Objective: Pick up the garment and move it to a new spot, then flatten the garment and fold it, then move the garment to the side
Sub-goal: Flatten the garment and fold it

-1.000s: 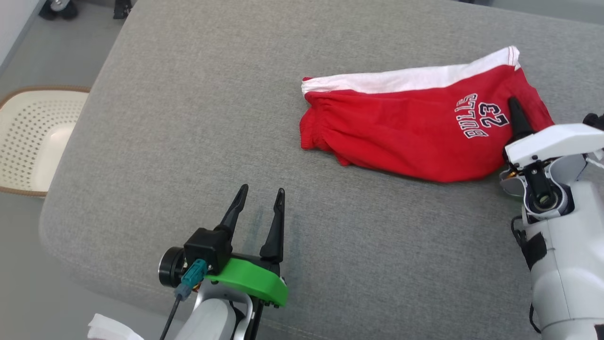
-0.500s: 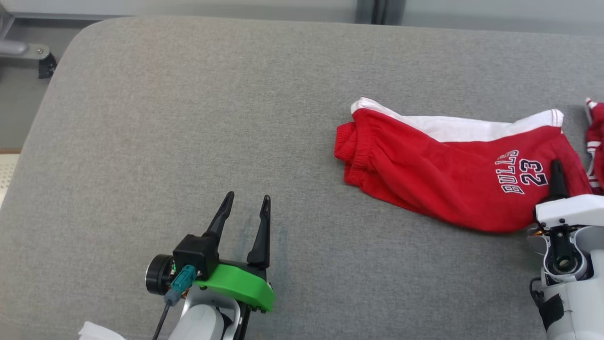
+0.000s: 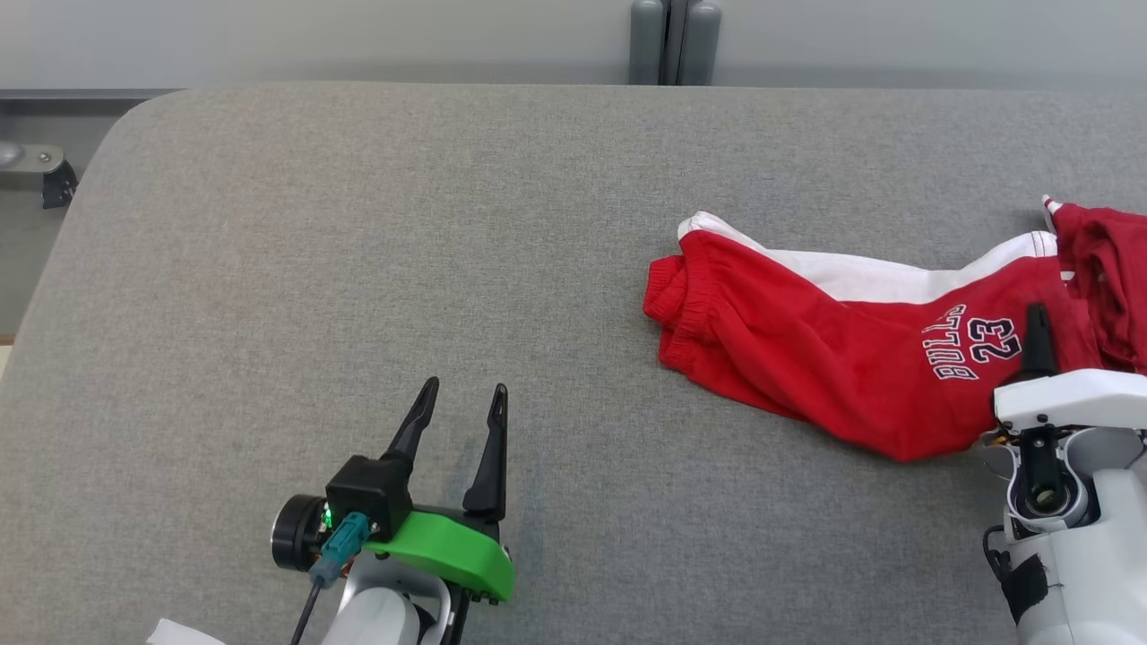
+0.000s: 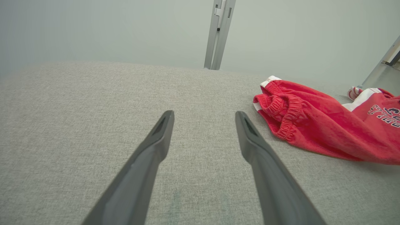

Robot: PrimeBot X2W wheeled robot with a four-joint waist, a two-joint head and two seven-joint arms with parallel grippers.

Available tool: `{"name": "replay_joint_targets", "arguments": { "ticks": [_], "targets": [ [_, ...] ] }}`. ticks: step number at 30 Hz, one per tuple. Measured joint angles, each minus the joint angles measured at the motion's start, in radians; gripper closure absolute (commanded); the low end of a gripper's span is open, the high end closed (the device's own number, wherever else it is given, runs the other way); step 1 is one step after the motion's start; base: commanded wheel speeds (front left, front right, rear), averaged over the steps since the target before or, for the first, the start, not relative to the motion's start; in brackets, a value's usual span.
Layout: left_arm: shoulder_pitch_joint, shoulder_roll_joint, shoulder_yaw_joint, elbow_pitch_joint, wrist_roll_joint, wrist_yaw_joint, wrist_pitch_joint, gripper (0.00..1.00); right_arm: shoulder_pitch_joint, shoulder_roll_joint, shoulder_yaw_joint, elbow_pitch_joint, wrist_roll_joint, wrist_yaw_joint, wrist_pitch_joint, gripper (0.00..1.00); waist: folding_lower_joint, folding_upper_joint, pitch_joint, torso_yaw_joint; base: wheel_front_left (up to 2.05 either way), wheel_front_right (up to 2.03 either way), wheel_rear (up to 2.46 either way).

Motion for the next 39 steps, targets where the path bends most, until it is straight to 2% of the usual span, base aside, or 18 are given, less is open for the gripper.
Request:
{"name": "replay_joint_targets", "arguments": {
  "ticks": [9,20,34,35,36,37,39],
  "targets": [
    [0.011,0.000,-0.004,0.002,0.001,-0.001,0.000,0.00,-0.023,0.007,0.107,-0.050,0.055,0.000,-0.009,1.00,0.0000,0.0000,-0.012,0.032,0.00,0.00,0.00],
    [0.034,0.000,-0.011,0.003,0.000,0.001,0.000,0.00,-0.019,0.014,0.308,-0.161,0.149,0.000,0.001,1.00,0.0000,0.0000,-0.031,0.080,0.00,0.00,0.00],
    [0.037,0.000,-0.020,-0.004,-0.008,0.005,0.000,0.00,-0.065,0.012,0.479,-0.038,0.149,0.000,-0.007,1.00,0.0000,0.0000,-0.016,0.122,0.00,0.00,0.00],
    [0.037,0.000,-0.021,-0.005,-0.009,0.005,0.000,0.00,-0.067,0.011,0.493,-0.026,0.150,0.000,-0.007,0.94,0.0000,0.0000,-0.013,0.124,0.00,0.00,0.00],
    [0.037,0.000,-0.023,-0.005,-0.010,0.006,0.000,0.00,-0.070,0.011,0.506,-0.011,0.150,0.000,-0.007,0.36,0.0000,0.0000,-0.011,0.127,0.00,0.00,0.00],
    [0.037,0.000,-0.025,-0.006,-0.010,0.007,0.000,0.00,-0.073,0.011,0.516,-0.002,0.150,0.000,-0.006,0.00,0.0000,0.0000,-0.009,0.130,0.00,0.00,0.00],
    [0.037,0.000,-0.029,-0.007,-0.010,0.009,0.000,0.00,-0.082,0.011,0.546,0.015,0.153,0.000,-0.003,0.00,0.0000,0.0000,-0.005,0.135,0.00,0.00,0.00]
  ]
}}
